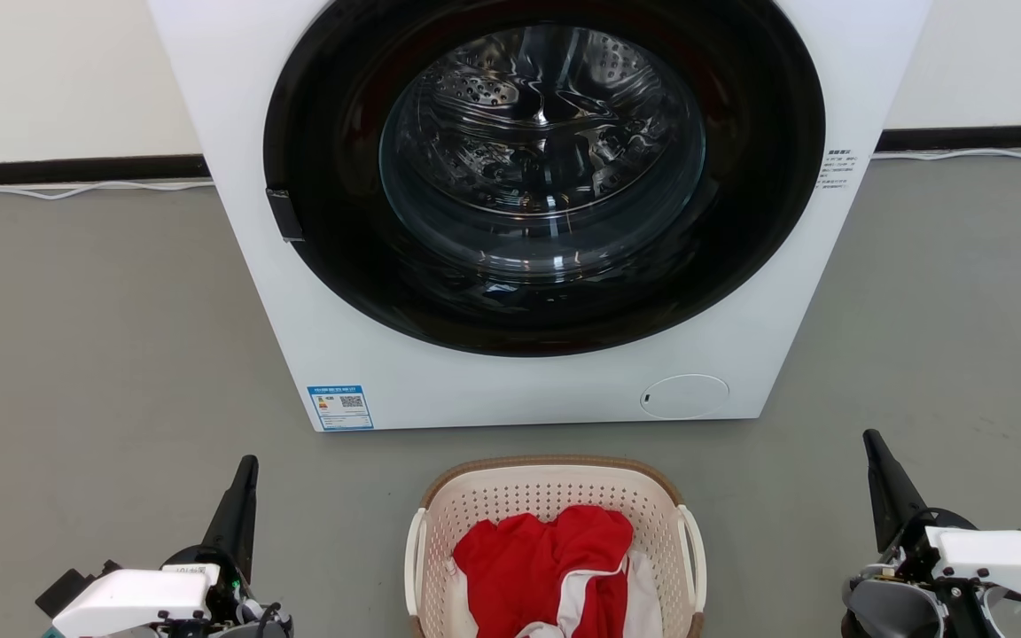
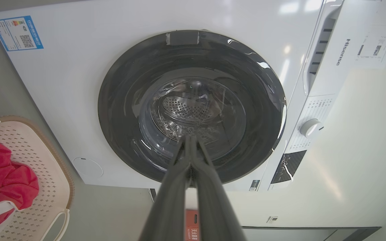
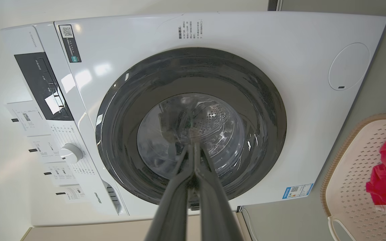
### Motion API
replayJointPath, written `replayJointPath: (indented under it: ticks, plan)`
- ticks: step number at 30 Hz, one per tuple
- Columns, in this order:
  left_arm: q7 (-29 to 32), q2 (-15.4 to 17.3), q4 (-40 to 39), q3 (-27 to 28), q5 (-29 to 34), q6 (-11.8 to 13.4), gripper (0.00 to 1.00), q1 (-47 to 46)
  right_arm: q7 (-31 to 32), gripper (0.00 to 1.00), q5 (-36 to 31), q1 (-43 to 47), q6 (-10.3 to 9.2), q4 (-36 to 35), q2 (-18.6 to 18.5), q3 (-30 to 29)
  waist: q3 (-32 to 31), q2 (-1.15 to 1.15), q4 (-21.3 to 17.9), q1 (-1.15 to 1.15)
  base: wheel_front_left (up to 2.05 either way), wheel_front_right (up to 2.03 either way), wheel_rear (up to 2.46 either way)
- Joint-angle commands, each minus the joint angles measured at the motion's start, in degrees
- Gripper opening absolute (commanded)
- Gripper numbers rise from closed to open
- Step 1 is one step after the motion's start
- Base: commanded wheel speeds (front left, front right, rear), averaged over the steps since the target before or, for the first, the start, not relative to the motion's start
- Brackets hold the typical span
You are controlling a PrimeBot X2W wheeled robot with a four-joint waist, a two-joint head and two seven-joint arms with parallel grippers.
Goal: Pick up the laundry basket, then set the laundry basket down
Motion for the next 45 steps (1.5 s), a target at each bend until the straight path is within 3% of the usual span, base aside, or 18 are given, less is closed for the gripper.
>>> replayJointPath:
  ticks: [1,18,19,29,33,45]
  plan:
    - [0.34,0.76,-1.63,1.75,-0.03,-0.43,0.00,-3.21,0.43,0.00,0.40,-1.52,0.42,-1.76,-0.20,1.08,0.00,0.00,0.00,0.00,0.00,0.00,0.00]
    - [0.34,0.76,-1.63,1.75,-0.03,-0.43,0.00,-3.21,0.43,0.00,0.40,-1.52,0.42,-1.76,-0.20,1.08,0.00,0.00,0.00,0.00,0.00,0.00,0.00]
    - [-0.04,-0.02,0.19,-0.01,0.00,0.00,1.00,0.09,0.00,1.00,-0.01,0.06,0.00,0.22,0.00,0.03,0.00,0.00,0.00,0.00,0.00,0.00,0.00]
    - [-1.28,-0.36,1.56,-0.83,0.49,-0.01,1.00,1.09,-1.00,1.00,-0.54,0.87,0.00,1.04,0.14,0.99,-0.06,0.00,-0.03,0.13,0.00,0.00,0.00]
    - [-1.97,-0.32,1.12,-1.23,0.95,-0.03,1.00,0.94,-1.73,1.00,-0.88,0.87,0.02,0.38,-0.06,1.66,0.06,0.00,-0.04,0.01,0.00,0.00,0.00]
    - [-3.98,-0.21,-0.31,-2.08,5.75,-0.07,1.00,0.27,-3.88,1.00,-4.41,0.55,0.06,-1.22,-0.99,3.78,0.35,0.00,-0.14,0.00,0.00,0.00,0.00]
